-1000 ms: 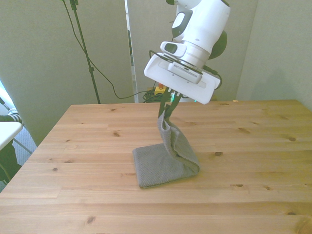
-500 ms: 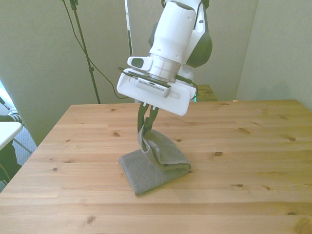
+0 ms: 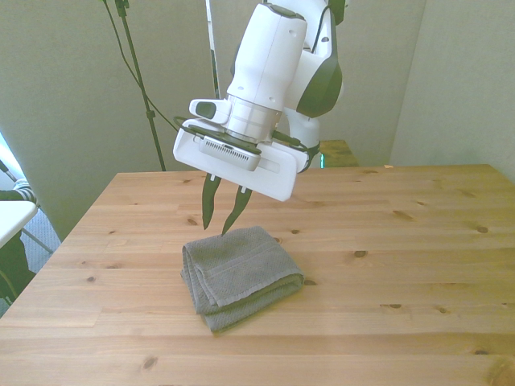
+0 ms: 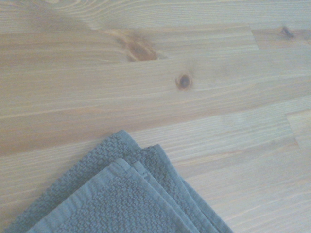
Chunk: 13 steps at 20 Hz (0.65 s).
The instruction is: Fold the towel
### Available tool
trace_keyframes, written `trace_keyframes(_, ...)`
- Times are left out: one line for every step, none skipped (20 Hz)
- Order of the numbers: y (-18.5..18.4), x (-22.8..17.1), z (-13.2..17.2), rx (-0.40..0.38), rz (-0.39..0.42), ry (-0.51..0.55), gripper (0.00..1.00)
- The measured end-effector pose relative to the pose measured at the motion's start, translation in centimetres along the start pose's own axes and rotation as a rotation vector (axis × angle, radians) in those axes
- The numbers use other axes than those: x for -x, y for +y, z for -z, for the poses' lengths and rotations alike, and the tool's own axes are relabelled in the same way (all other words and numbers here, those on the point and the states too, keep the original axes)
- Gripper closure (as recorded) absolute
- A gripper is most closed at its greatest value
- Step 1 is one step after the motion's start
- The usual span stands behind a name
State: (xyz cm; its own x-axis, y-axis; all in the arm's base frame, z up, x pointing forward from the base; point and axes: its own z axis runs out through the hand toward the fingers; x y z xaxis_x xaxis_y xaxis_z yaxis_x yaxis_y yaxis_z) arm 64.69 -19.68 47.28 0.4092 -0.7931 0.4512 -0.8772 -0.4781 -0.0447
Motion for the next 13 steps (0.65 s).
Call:
trace_keyframes(-0.1,0.0,0.1,-0.003,0.001,-0.003,0.0)
trace_keyframes(-0.2,0.3,0.2,-0.011,0.001,-0.026,0.0)
trace_keyframes(-0.3,0.7,0.5,-0.023,0.011,-0.07,0.0)
trace_keyframes(-0.4,1.4,1.3,-0.036,0.023,-0.124,0.0)
trace_keyframes(-0.4,2.3,2.5,-0.046,0.034,-0.178,0.0)
trace_keyframes(-0.2,3.5,4.2,-0.054,0.042,-0.234,0.0)
trace_keyframes(0.2,4.9,6.2,-0.059,0.046,-0.292,0.0)
trace_keyframes(0.7,6.3,8.5,-0.061,0.041,-0.34,0.0)
trace_keyframes(1.1,7.7,10.8,-0.063,0.028,-0.361,0.0)
trace_keyframes(1.6,9.4,12.9,-0.068,0.021,-0.373,0.0)
trace_keyframes(2.1,11.2,14.7,-0.073,0.021,-0.381,0.0)
trace_keyframes(2.7,13.1,16.2,-0.077,0.029,-0.388,0.0)
trace_keyframes(3.5,15.0,17.4,-0.077,0.04,-0.394,0.0)
